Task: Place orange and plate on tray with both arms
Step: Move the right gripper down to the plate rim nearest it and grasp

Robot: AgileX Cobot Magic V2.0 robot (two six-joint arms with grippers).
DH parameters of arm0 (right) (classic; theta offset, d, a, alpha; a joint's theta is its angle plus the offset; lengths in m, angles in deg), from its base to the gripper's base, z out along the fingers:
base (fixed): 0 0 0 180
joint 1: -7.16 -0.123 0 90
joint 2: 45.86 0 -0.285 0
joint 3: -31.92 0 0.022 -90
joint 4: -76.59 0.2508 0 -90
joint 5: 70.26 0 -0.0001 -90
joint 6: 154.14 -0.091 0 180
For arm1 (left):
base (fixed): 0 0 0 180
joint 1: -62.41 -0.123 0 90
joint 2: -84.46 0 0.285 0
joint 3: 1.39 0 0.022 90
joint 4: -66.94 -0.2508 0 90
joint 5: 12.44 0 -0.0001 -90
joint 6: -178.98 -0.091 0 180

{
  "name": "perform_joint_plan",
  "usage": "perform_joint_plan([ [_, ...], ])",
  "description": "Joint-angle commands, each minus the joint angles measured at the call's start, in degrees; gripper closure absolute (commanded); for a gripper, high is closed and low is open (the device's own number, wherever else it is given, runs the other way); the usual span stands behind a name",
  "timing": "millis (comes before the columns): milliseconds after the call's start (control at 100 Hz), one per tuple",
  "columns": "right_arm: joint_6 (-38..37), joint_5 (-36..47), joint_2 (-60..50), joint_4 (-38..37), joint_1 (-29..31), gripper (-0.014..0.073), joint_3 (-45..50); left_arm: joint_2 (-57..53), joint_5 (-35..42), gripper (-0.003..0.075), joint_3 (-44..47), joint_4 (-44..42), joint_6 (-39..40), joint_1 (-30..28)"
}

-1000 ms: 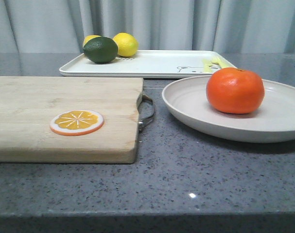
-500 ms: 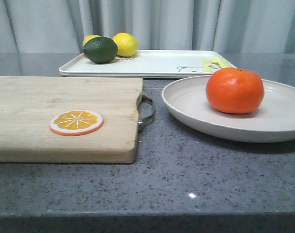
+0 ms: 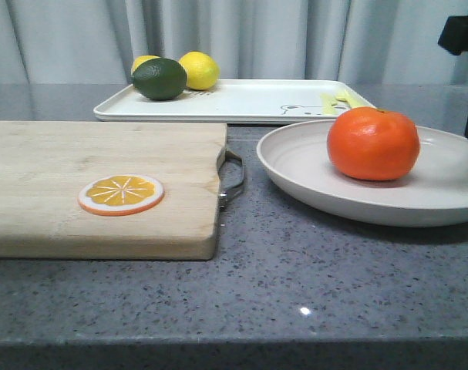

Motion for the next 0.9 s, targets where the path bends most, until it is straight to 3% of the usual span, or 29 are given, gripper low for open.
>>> perform_joint_plan([
  [0, -0.7, 0.9, -0.1, 0.2, 0.7, 0.021, -1.9, -0.3, 4.3, 0.074, -1.6, 0.5, 0.0, -0.2],
  [280, -1.1, 2.3, 2.1, 1.3, 0.9, 0.0228, -1.9, -0.3, 4.3, 0.074, -1.6, 0.5, 0.0, -0.2],
  [610, -1.6, 1.7, 4.0, 1.5, 1.0, 0.0522, -1.9, -0.3, 4.3, 0.074, -1.6, 0.4, 0.0, -0.2],
  [890, -2.4, 1.4, 4.0, 1.5, 2.0, 0.0611, -1.9, -0.3, 4.3, 0.074, -1.6, 0.4, 0.0, -0.2],
])
